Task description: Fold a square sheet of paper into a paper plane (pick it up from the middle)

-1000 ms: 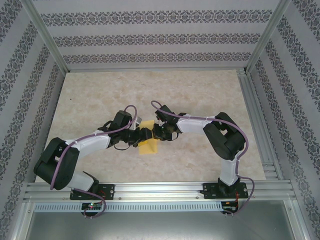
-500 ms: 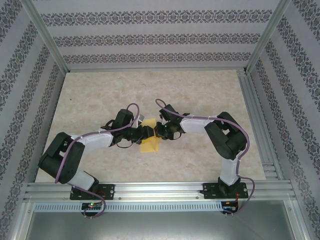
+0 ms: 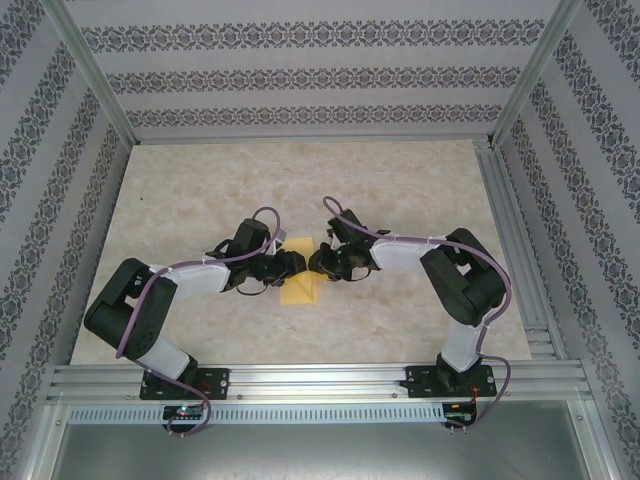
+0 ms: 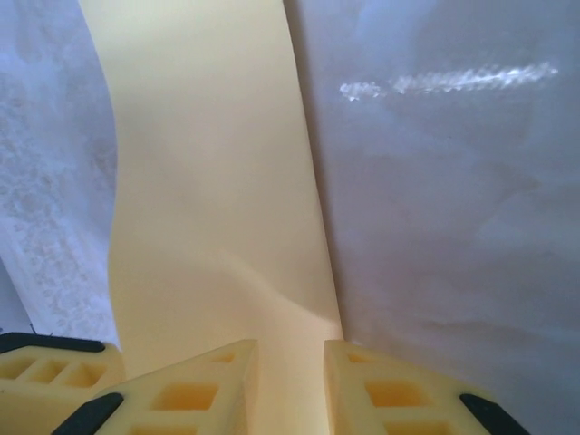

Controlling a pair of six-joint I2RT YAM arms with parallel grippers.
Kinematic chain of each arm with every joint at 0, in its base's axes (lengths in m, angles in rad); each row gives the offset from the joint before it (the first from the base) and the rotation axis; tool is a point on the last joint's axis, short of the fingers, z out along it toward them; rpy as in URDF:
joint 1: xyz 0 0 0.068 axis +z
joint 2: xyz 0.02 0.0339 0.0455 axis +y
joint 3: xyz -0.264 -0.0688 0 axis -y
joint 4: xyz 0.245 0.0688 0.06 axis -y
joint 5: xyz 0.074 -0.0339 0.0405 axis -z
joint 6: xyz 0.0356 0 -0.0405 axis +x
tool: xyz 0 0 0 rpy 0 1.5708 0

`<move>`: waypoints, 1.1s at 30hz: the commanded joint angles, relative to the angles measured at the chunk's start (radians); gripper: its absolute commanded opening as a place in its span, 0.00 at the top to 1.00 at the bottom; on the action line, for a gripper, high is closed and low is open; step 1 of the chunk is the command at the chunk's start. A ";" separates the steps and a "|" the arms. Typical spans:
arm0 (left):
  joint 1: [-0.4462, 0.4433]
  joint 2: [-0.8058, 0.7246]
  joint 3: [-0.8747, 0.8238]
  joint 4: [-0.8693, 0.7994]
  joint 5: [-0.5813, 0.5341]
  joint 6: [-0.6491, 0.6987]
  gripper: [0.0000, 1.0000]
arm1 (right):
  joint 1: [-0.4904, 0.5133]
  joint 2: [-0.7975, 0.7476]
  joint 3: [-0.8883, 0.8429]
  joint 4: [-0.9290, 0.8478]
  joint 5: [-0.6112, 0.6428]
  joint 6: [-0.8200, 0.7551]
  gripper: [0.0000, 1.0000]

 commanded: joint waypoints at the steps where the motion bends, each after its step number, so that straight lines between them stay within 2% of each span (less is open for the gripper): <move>1: -0.005 0.022 0.010 -0.008 -0.035 -0.003 0.63 | -0.008 -0.072 0.005 0.018 -0.012 -0.003 0.73; 6: -0.005 0.025 0.014 -0.014 -0.036 -0.002 0.64 | -0.008 -0.107 0.000 -0.080 0.069 -0.103 0.74; 8: -0.005 0.025 0.016 -0.016 -0.038 0.000 0.65 | -0.008 -0.131 -0.026 -0.068 0.078 -0.147 0.74; 13: -0.005 0.022 0.021 -0.030 -0.042 0.004 0.67 | -0.004 -0.166 -0.074 -0.007 0.030 -0.203 0.72; 21: -0.006 0.020 0.026 -0.033 -0.044 0.005 0.70 | 0.030 -0.118 -0.047 0.016 -0.018 -0.219 0.66; 28: -0.005 0.011 0.025 -0.037 -0.044 0.004 0.74 | 0.038 -0.071 -0.026 0.032 -0.031 -0.217 0.68; 33: -0.005 0.008 0.025 -0.037 -0.044 0.004 0.75 | 0.038 -0.058 -0.023 0.066 -0.049 -0.208 0.75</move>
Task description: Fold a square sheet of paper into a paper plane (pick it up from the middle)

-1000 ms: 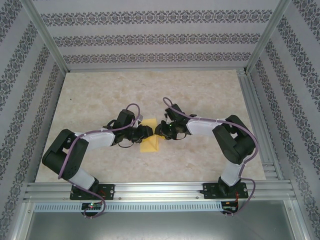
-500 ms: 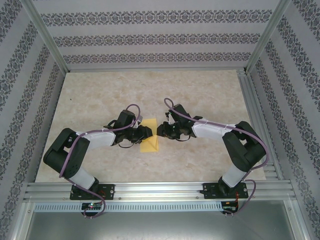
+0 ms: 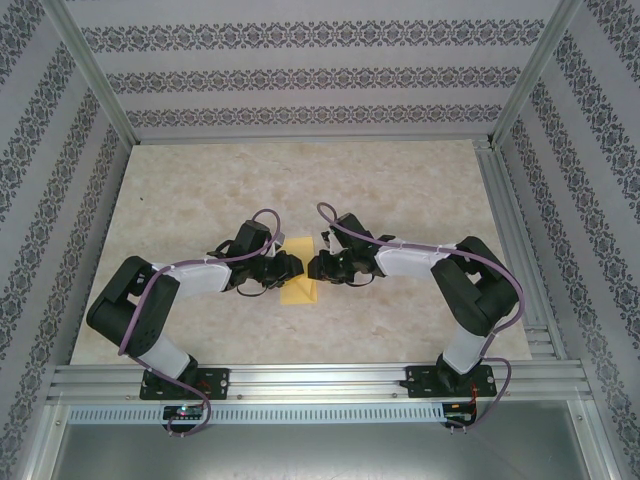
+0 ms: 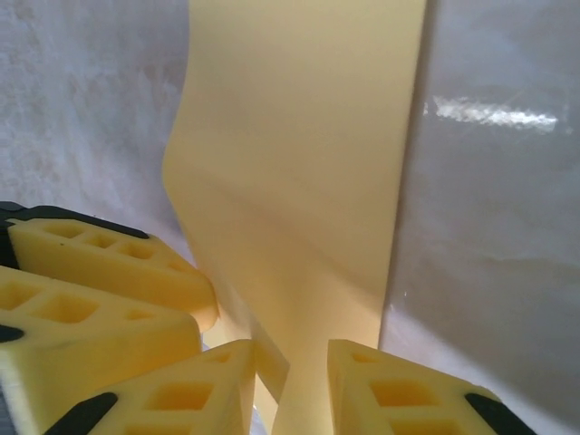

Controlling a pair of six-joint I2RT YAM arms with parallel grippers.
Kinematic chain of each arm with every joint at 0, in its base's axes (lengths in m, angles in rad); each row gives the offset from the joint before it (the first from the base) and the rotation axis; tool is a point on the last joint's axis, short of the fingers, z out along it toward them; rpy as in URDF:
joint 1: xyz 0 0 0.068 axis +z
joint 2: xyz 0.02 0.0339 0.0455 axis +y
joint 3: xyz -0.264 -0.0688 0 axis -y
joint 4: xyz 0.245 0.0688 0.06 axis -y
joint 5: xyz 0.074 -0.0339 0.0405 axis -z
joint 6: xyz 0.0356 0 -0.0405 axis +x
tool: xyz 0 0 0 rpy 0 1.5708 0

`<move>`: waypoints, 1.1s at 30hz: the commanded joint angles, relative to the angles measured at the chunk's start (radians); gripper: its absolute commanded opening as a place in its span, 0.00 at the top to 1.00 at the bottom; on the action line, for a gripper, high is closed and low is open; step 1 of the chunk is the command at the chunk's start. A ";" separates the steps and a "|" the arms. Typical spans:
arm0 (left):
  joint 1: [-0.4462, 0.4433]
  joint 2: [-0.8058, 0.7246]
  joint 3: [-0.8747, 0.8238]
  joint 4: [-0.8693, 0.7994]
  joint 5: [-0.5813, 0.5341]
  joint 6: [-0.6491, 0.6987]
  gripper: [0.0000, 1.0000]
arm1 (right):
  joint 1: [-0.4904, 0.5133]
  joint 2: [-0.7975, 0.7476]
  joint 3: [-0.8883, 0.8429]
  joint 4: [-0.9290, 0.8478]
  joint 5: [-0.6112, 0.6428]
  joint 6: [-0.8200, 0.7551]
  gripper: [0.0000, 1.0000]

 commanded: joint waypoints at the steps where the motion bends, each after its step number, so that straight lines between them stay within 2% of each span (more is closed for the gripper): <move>1: -0.005 -0.011 0.023 -0.009 -0.014 0.004 0.75 | 0.010 0.018 0.032 0.056 -0.023 -0.009 0.78; 6: -0.006 -0.013 0.023 -0.010 -0.011 0.008 0.74 | 0.009 0.024 0.041 0.046 0.013 -0.021 0.87; 13: -0.005 0.014 0.036 -0.008 0.009 0.022 0.71 | 0.008 0.042 0.075 0.001 0.073 -0.073 0.91; 33: -0.005 0.074 0.068 -0.009 0.024 0.050 0.69 | 0.007 0.106 0.134 -0.065 0.136 -0.124 0.91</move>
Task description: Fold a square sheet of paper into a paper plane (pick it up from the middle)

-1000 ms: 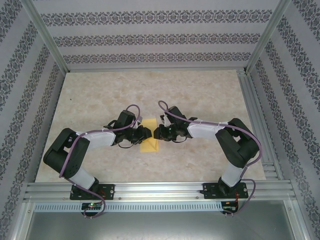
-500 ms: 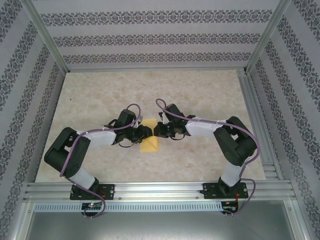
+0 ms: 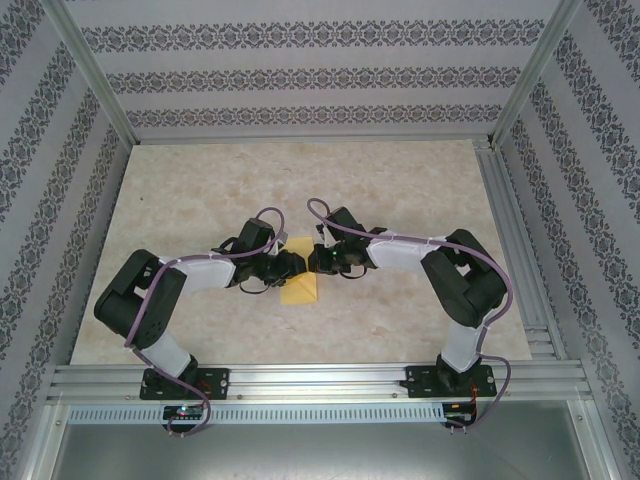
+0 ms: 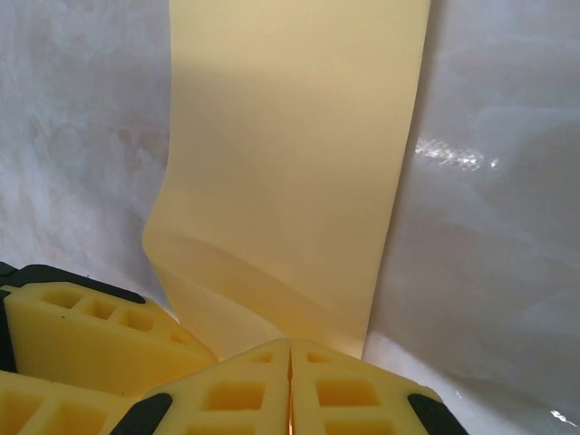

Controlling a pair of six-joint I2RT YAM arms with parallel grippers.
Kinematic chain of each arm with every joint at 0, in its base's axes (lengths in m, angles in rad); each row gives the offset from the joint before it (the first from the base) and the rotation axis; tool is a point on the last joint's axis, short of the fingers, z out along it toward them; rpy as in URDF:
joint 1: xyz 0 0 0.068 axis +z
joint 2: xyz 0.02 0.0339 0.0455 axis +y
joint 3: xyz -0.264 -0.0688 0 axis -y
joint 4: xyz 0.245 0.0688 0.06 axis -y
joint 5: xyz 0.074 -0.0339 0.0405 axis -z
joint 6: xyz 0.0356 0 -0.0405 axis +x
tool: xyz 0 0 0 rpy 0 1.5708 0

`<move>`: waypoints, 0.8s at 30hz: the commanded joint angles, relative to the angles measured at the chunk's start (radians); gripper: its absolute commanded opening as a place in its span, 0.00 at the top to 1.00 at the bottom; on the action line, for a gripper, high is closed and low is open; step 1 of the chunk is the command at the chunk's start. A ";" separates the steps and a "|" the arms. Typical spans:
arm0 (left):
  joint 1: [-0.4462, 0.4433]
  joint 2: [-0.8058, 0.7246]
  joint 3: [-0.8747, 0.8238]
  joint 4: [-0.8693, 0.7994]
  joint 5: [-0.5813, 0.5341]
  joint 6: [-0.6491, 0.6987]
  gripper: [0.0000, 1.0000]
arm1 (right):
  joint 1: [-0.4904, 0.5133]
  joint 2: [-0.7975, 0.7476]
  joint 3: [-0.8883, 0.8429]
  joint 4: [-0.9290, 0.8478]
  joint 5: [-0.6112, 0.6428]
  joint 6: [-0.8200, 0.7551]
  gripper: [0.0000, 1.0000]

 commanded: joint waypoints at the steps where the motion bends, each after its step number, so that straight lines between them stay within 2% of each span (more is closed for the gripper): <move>1: -0.005 0.021 0.029 -0.005 0.014 0.029 0.69 | 0.006 0.028 0.032 -0.014 0.031 -0.024 0.91; 24: -0.005 0.052 0.042 -0.039 -0.017 0.048 0.74 | 0.009 0.078 0.067 -0.036 0.024 -0.025 0.90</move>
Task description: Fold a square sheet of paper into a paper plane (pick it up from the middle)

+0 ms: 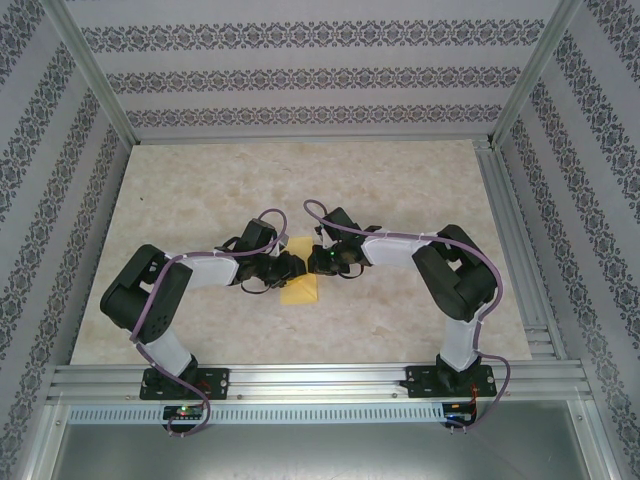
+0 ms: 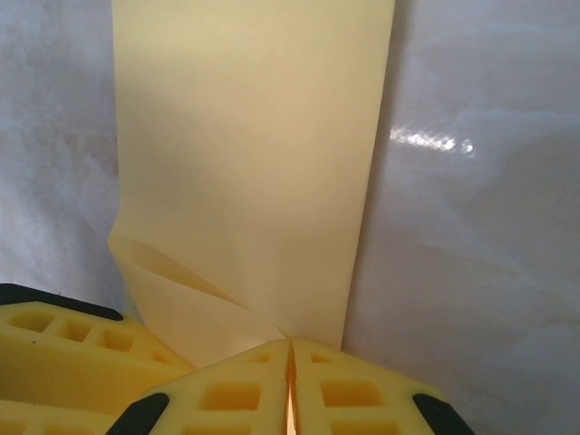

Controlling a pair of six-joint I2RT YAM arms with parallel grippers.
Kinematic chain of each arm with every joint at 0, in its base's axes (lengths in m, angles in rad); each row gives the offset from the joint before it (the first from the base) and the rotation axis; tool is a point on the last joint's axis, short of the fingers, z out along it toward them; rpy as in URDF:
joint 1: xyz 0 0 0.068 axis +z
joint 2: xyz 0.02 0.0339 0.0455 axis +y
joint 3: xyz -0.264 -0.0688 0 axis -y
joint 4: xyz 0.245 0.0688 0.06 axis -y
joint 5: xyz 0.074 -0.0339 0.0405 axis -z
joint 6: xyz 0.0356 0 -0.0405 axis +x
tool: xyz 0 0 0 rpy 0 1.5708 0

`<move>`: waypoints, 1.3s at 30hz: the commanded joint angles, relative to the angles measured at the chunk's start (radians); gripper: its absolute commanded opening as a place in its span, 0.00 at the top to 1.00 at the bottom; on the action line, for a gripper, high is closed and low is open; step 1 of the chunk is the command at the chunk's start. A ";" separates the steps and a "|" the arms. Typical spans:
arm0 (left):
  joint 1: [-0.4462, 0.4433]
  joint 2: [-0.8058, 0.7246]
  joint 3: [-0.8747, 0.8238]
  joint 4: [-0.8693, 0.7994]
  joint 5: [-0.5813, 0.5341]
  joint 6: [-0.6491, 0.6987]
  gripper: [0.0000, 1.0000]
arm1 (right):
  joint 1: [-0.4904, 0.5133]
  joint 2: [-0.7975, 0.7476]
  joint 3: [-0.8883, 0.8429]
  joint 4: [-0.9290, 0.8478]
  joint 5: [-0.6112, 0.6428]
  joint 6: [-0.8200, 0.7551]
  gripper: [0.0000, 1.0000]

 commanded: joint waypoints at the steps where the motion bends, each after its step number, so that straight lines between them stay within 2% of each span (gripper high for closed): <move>1: -0.005 0.009 0.024 -0.020 -0.013 0.033 0.74 | 0.008 0.021 0.031 -0.005 0.010 -0.021 0.89; 11: -0.005 0.012 0.019 -0.039 -0.037 0.034 0.76 | 0.009 0.028 0.038 -0.010 0.007 -0.018 0.88; 16: -0.005 0.013 0.013 -0.048 -0.053 0.030 0.77 | 0.008 0.026 0.040 -0.016 0.004 -0.019 0.83; 34: -0.006 0.023 0.004 -0.027 -0.070 -0.016 0.79 | 0.009 0.010 0.048 -0.030 0.000 -0.013 0.83; 39: -0.005 0.030 0.002 -0.028 -0.070 -0.024 0.79 | 0.010 0.009 0.048 -0.030 0.001 -0.015 0.86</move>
